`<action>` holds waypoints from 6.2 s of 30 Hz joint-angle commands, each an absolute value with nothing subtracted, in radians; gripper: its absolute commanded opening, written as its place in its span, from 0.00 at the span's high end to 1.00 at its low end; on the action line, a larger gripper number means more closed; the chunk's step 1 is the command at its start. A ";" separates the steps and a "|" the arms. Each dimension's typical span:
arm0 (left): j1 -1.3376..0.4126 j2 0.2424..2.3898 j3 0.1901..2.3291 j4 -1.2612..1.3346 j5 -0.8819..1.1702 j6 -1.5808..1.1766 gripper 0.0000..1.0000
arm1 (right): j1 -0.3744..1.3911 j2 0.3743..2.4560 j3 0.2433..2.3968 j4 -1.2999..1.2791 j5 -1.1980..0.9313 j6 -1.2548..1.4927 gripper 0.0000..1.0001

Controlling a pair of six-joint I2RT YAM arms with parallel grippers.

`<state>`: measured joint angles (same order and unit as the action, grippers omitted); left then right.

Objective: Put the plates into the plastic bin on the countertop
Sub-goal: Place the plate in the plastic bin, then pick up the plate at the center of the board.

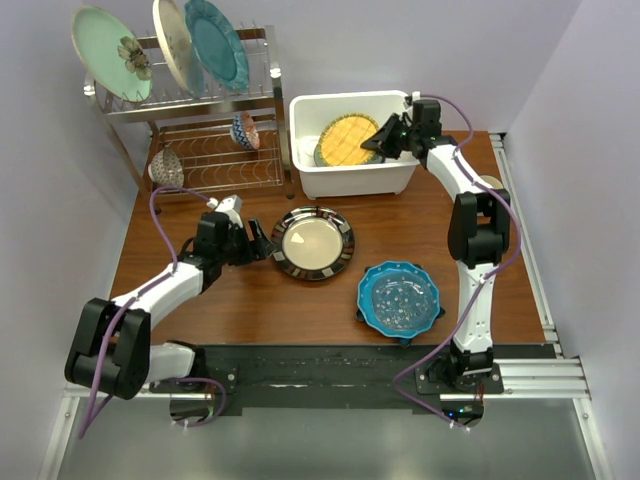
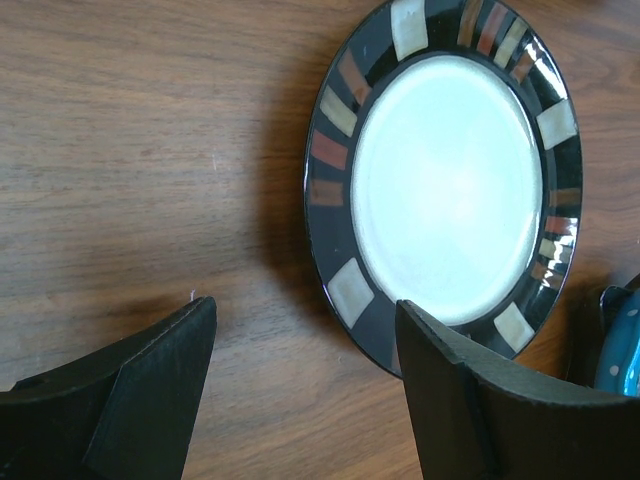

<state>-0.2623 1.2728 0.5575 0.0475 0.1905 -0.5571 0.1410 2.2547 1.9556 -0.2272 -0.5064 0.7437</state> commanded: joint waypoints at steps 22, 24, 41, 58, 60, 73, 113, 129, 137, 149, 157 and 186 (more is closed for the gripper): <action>-0.264 1.253 0.598 0.040 0.212 -0.545 0.24 | 0.127 2.232 1.988 -0.333 -0.466 0.632 0.46; -0.264 1.253 0.597 0.040 0.212 -0.543 0.24 | 0.126 2.230 1.997 -0.357 -0.459 0.618 0.44; -0.264 1.252 0.591 0.046 0.212 -0.545 0.23 | 0.124 2.097 1.990 -0.451 -0.301 0.522 0.34; -0.265 1.259 0.578 0.086 0.247 -0.561 0.27 | 0.124 1.823 1.841 -0.379 -0.334 0.531 0.30; -0.265 1.269 0.580 0.097 0.258 -0.564 0.29 | 0.123 1.784 1.781 -0.358 -0.342 0.534 0.30; -0.265 1.345 0.594 0.146 0.293 -0.586 0.42 | 0.146 1.569 1.491 -0.307 -0.402 0.532 0.30; -0.265 1.510 0.676 0.203 0.316 -0.592 1.00 | 0.275 1.549 1.094 -0.249 -0.457 0.491 0.32; -0.264 1.404 0.696 0.209 0.383 -0.655 1.00 | 0.307 1.608 1.058 -0.212 -0.517 0.500 0.33; -0.265 1.413 0.644 0.320 0.477 -0.693 1.00 | 0.308 1.664 1.037 -0.173 -0.531 0.499 0.34; -0.262 1.483 0.580 0.434 0.512 -0.695 1.00 | 0.308 1.784 1.032 -0.144 -0.477 0.471 0.34; -0.262 1.522 0.574 0.426 0.491 -0.673 1.00 | 0.304 1.871 0.994 0.009 -0.576 0.515 0.35; -0.262 1.625 0.569 0.495 0.526 -0.649 1.00 | 0.287 1.700 0.942 0.086 -0.769 0.537 0.46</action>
<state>-0.2539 1.6310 0.5755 0.4381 0.4557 -0.6941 0.2878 1.7851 0.8978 0.1230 -0.7574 0.5835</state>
